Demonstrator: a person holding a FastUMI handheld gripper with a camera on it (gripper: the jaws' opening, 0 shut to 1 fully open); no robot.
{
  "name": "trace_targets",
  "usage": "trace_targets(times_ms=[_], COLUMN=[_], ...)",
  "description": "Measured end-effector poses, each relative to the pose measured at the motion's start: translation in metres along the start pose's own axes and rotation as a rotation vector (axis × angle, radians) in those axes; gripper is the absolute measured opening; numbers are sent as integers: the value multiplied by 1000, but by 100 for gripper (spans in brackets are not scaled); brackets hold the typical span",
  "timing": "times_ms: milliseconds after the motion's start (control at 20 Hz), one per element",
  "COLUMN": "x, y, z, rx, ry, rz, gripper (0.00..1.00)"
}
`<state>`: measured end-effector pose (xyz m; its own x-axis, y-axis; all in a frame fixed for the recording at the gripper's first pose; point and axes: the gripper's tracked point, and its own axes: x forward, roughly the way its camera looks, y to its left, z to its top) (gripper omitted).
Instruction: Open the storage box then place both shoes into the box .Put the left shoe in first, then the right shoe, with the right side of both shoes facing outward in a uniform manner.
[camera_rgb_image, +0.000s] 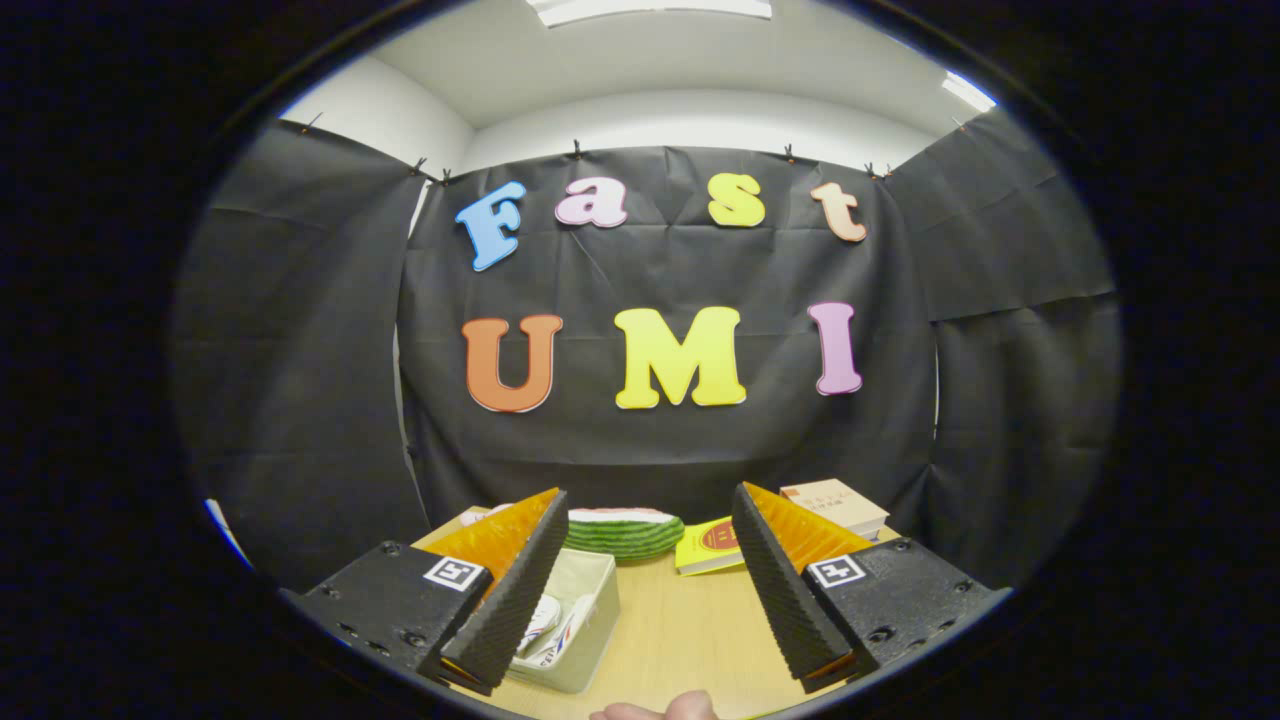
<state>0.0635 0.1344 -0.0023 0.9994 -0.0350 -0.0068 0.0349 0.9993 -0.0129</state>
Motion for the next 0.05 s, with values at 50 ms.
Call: trace_targets(times_ms=[50], x=[-1], y=[0], z=[0], rx=[-2], ry=[1], rz=[0], gripper=[100])
